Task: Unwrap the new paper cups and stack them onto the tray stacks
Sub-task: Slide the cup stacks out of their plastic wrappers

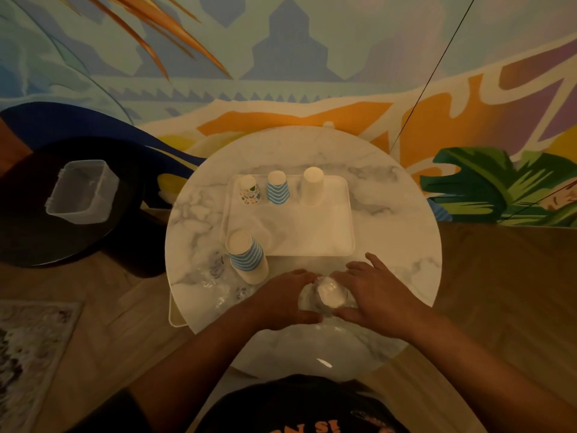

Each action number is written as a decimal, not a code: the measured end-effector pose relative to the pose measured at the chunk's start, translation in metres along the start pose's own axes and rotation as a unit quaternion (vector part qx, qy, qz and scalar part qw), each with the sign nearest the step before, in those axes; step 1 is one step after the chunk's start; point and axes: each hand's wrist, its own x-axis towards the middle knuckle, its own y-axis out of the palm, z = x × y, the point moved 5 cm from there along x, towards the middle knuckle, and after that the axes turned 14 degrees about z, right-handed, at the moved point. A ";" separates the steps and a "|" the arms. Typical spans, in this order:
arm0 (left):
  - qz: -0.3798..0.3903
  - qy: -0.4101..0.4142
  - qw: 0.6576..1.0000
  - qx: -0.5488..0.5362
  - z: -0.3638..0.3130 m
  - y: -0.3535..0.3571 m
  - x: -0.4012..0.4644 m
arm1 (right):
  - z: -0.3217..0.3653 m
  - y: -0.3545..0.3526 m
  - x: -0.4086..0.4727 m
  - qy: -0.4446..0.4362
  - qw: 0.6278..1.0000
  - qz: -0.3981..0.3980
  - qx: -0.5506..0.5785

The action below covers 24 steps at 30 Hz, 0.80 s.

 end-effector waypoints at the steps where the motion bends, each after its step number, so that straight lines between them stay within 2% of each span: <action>1: -0.009 0.003 1.000 -0.015 0.000 -0.002 0.003 | -0.002 -0.003 0.002 0.001 1.000 -0.004 0.007; 7: -0.089 -0.001 0.994 -0.058 -0.010 -0.023 0.013 | -0.019 -0.032 0.011 0.006 0.998 -0.036 0.043; 10: -0.119 -0.005 0.988 -0.093 -0.013 -0.030 0.015 | -0.028 -0.047 0.015 -0.022 0.991 -0.061 0.119; 13: -0.132 -0.005 0.981 -0.140 -0.015 -0.034 0.017 | -0.039 -0.059 0.015 -0.050 0.967 -0.081 0.238; 17: -0.143 -0.010 0.968 -0.205 -0.010 -0.032 0.024 | -0.042 -0.068 0.022 -0.070 0.947 -0.102 0.295; 21: -0.200 -0.017 0.941 -0.273 -0.009 -0.043 0.030 | -0.047 -0.080 0.030 -0.076 0.916 -0.140 0.369; 24: -0.247 -0.018 0.915 -0.320 -0.014 -0.064 0.028 | -0.055 -0.088 0.030 -0.083 0.880 -0.118 0.452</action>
